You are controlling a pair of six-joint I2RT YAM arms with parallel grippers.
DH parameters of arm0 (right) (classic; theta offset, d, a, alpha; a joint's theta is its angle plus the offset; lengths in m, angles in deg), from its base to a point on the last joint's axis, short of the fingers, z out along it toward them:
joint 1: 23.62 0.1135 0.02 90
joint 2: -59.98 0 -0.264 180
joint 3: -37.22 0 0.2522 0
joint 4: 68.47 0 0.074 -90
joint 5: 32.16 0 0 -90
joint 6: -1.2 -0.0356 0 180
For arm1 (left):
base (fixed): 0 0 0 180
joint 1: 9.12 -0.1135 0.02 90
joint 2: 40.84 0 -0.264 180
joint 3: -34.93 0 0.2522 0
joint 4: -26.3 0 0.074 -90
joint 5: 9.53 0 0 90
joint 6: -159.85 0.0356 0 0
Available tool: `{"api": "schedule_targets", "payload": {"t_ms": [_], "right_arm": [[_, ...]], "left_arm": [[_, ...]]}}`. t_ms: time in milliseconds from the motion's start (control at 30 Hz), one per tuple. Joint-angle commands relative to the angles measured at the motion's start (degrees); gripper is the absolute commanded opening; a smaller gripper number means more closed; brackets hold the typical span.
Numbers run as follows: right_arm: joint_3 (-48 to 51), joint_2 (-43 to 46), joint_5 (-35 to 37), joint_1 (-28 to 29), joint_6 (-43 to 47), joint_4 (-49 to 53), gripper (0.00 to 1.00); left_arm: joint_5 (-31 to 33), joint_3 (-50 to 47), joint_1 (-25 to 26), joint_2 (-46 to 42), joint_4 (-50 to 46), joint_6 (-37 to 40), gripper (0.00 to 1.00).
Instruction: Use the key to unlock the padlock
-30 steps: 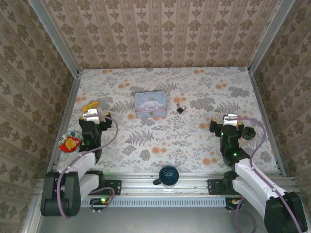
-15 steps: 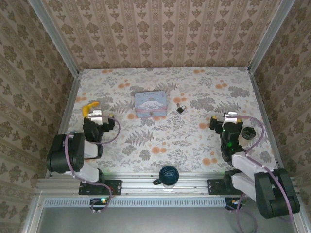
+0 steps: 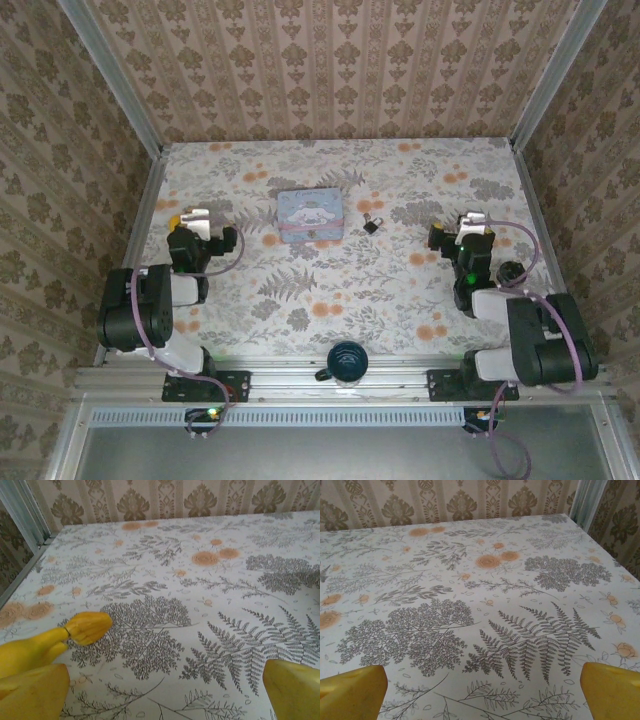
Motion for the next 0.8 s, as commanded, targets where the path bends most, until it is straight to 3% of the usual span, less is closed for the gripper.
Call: {"api": "schedule_targets", "payload": {"t_ms": [0,67,133,200,300,767], "right_arm": [[-0.3,-5.8,-3.4,-1.5,-2.3,-9.1,1.0],[-1.3,-8.2,-5.7,-1.6,-1.3,-10.1,1.0],[-4.5,-7.5,-7.2,-1.6,-0.8,-2.9,1.0],[-7.1,-8.1,-13.7,-1.5,2.1,1.5,1.0],[-6.9,-8.1,-16.6,-1.7,2.8,0.8,1.0],[-6.8,-8.1,-16.8,-1.7,2.9,0.6,1.0]], "left_arm": [[-0.2,-0.1,0.2,-0.6,-0.9,1.0,1.0],[0.0,0.0,0.3,-0.6,-1.1,1.1,1.0],[0.1,0.1,0.3,-0.5,-1.2,1.1,1.0],[0.1,0.1,0.4,-0.6,-1.2,1.1,1.0],[0.4,0.3,0.7,-0.6,-1.6,1.3,1.0],[0.6,0.4,0.8,-0.5,-1.7,1.4,1.0]]}}
